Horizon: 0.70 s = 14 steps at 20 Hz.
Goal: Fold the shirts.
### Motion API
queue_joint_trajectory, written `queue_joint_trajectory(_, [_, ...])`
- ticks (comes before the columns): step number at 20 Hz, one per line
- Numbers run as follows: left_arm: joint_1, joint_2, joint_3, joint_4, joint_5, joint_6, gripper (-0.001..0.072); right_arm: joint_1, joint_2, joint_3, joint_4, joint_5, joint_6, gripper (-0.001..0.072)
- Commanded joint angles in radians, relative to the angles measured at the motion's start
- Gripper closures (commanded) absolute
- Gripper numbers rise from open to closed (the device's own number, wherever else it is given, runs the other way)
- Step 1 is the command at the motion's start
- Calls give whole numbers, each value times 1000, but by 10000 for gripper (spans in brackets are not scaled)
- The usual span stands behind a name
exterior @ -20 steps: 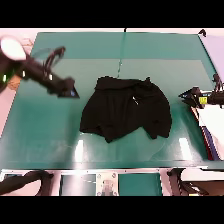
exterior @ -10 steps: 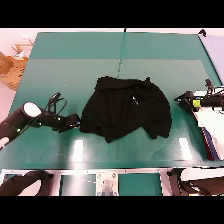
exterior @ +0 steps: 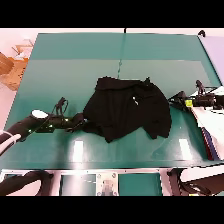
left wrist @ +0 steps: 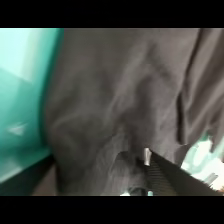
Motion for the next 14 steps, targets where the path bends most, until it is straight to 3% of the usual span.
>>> queue_joint_trajectory(1, [0,-58,1,-150,27,174,397,32,-8,-2,-10,-3,1,264])
queue_joint_trajectory(2, [0,-58,18,-165,30,217,490,34,-8,-2,-10,-2,4,264])
queue_joint_trajectory(3, [0,-58,47,-163,29,244,498,34,-8,-2,-10,2,4,273])
queue_joint_trajectory(4, [0,-58,81,-155,25,251,626,33,-8,-2,-10,9,4,358])
queue_joint_trajectory(5, [0,-58,128,-138,26,259,686,33,-8,-2,-11,20,3,478])
queue_joint_trajectory(7, [0,-58,244,-72,39,249,686,33,-8,-2,-11,36,3,691])
queue_joint_trajectory(12, [0,-68,559,392,70,-27,687,33,3,-43,-11,53,13,695])
queue_joint_trajectory(14, [5,-88,648,527,66,-98,687,32,33,-116,-15,44,21,695])
